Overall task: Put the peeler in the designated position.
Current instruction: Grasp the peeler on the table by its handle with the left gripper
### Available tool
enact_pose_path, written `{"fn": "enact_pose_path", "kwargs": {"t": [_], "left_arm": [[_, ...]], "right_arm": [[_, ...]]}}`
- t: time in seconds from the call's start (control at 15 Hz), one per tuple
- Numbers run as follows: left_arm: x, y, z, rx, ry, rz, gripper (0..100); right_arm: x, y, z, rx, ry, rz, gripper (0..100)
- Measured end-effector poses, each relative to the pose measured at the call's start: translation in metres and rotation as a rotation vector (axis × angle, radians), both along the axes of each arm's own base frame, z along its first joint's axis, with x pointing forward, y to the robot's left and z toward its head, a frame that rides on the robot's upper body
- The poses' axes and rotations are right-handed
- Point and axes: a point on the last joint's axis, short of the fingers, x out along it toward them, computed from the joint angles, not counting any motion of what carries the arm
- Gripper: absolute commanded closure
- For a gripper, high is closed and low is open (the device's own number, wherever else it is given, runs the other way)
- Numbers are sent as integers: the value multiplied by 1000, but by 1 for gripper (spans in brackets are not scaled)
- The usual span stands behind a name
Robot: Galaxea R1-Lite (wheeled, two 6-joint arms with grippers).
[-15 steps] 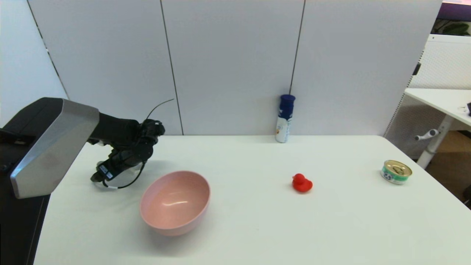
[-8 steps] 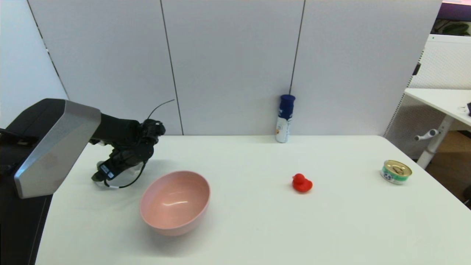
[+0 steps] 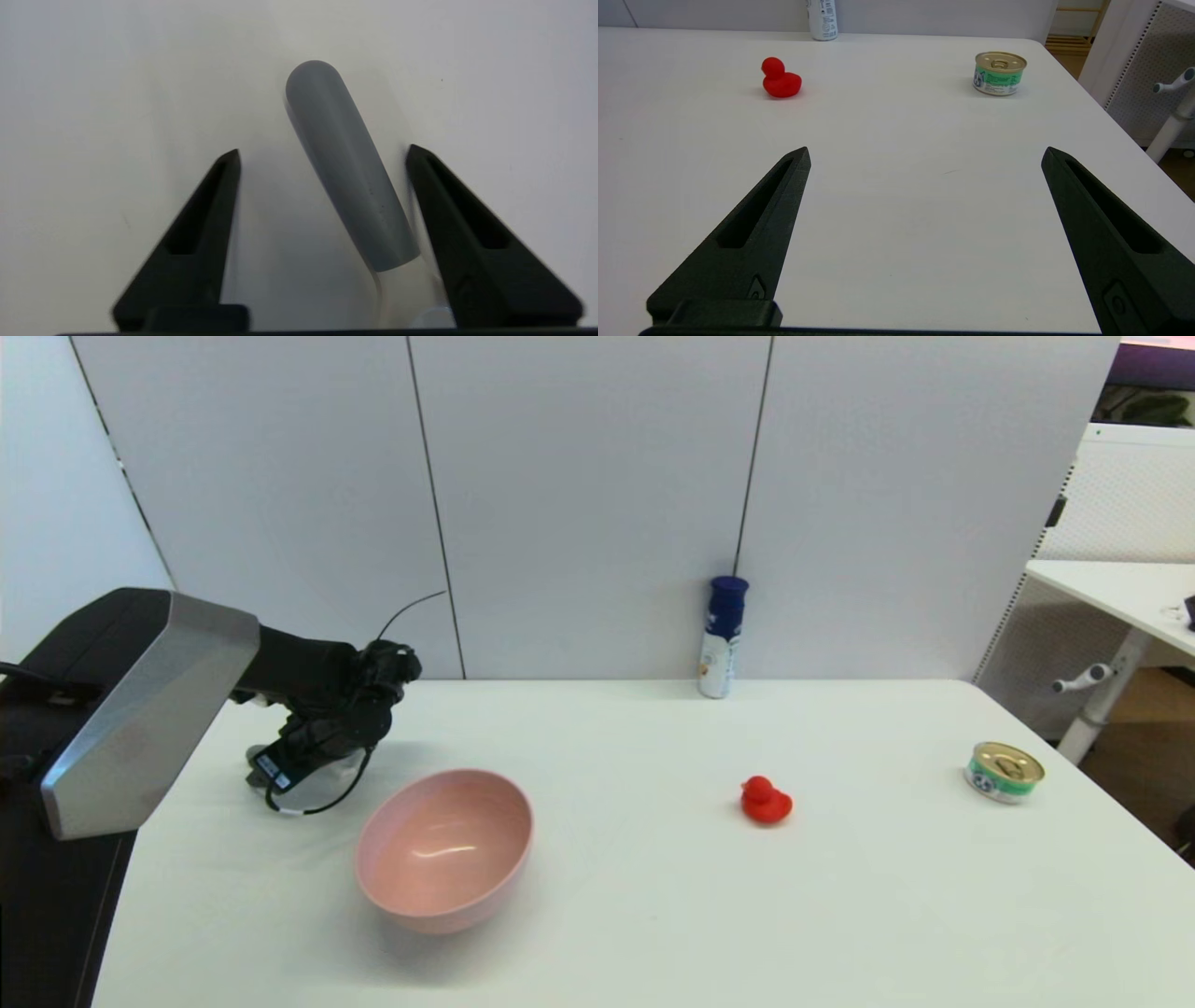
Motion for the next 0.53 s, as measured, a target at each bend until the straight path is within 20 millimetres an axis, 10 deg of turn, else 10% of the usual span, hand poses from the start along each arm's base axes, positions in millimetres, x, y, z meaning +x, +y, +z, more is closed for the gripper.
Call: {"fn": "enact_pose_path", "kwargs": {"t": [0.53], "left_arm": [[-1,-2,0,-1,6,-7,100]], "right_arm": [[0,0,0,0,0,0,0]]}}
